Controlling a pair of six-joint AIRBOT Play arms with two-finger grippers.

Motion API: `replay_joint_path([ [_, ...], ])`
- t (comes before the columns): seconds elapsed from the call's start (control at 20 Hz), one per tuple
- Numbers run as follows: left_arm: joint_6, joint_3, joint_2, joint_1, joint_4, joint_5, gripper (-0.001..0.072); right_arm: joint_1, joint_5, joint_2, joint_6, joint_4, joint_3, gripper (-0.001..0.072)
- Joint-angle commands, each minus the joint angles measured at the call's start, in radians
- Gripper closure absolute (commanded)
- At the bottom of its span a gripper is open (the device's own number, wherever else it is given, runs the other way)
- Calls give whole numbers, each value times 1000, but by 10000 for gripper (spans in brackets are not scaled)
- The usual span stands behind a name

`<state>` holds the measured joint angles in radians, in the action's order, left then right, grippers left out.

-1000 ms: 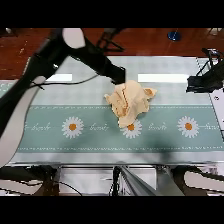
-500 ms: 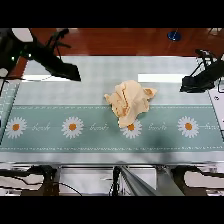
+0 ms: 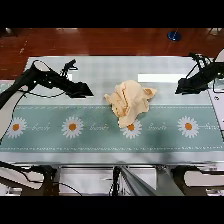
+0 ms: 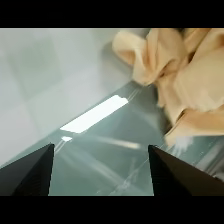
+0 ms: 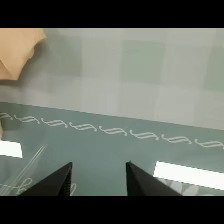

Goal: Fold the shirts.

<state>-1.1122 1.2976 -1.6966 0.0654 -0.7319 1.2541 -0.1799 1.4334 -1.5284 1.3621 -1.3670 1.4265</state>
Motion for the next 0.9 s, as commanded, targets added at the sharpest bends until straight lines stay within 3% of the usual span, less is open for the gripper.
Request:
replay_joint_path([
  [0.0, 32, -11, -69, -2, 229, -29, 4, 0, 0, -2, -6, 8, 0, 315],
  [0.1, 41, -11, -78, 6, 268, -43, 5, 0, -3, -2, -6, 8, 0, 315],
  [0.25, -28, -10, -90, 36, 264, -80, 5, 0, -2, -2, -5, 17, 0, 315],
  [0.65, -116, -7, -106, 151, 249, -122, 6, 1, -2, -2, -5, 53, 0, 315],
  [0.85, -124, -7, -106, 202, 249, -129, 8, 1, -3, -2, -6, 53, 0, 316],
])
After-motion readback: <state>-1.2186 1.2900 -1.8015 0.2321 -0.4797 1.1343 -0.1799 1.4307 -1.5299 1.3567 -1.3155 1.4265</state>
